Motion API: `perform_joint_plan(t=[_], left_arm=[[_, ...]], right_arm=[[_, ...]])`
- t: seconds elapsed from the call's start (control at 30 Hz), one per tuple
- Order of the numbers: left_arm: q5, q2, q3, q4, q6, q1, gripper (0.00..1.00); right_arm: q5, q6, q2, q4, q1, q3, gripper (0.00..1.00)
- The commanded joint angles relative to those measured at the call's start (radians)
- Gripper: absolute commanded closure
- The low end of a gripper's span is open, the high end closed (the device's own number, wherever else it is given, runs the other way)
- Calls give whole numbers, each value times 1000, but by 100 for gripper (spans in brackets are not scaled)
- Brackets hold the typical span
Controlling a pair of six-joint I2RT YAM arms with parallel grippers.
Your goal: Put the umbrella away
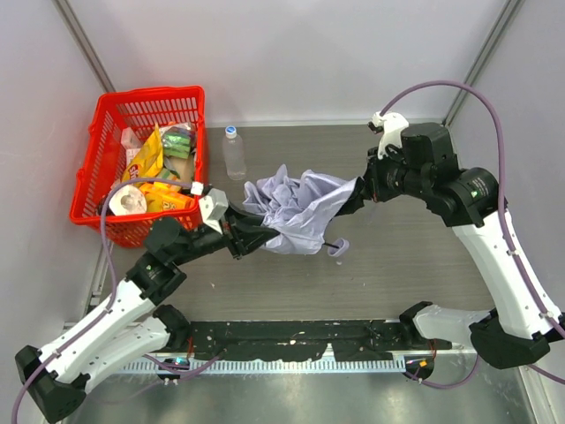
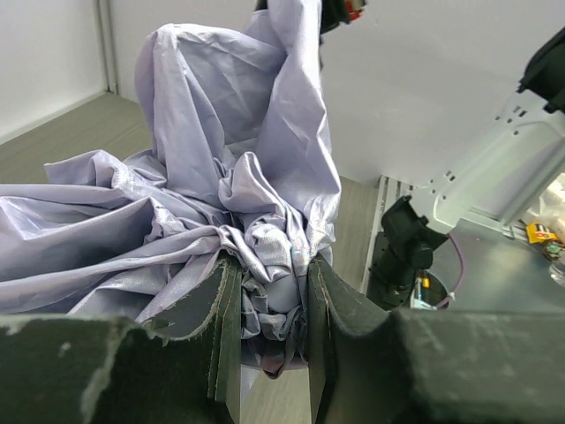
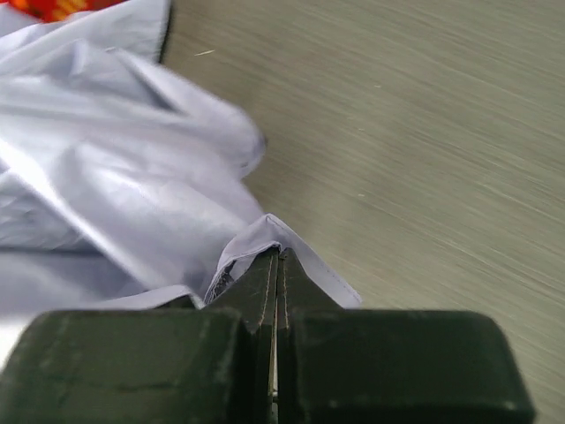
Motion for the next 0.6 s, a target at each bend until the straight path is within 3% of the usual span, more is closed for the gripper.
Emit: perform_joint_plan(t=[0.0, 0.1, 0.3, 0.43, 0.57], left_arm=[[65, -56, 10, 75, -35, 0, 100], [107, -51, -4, 77, -67, -2, 100], [107, -28, -27, 64, -101, 0, 100], [122, -7, -33, 67, -127, 0, 100], [133, 12, -34, 75, -153, 0, 100]], right_arm=[[279, -16, -31, 45, 6, -7, 99], [423, -11, -58, 135, 6, -56, 99], [324, -37, -167, 445, 4, -117, 99], [201, -233, -209, 622, 7, -209, 99], [51, -448, -302, 904, 6, -445, 99]])
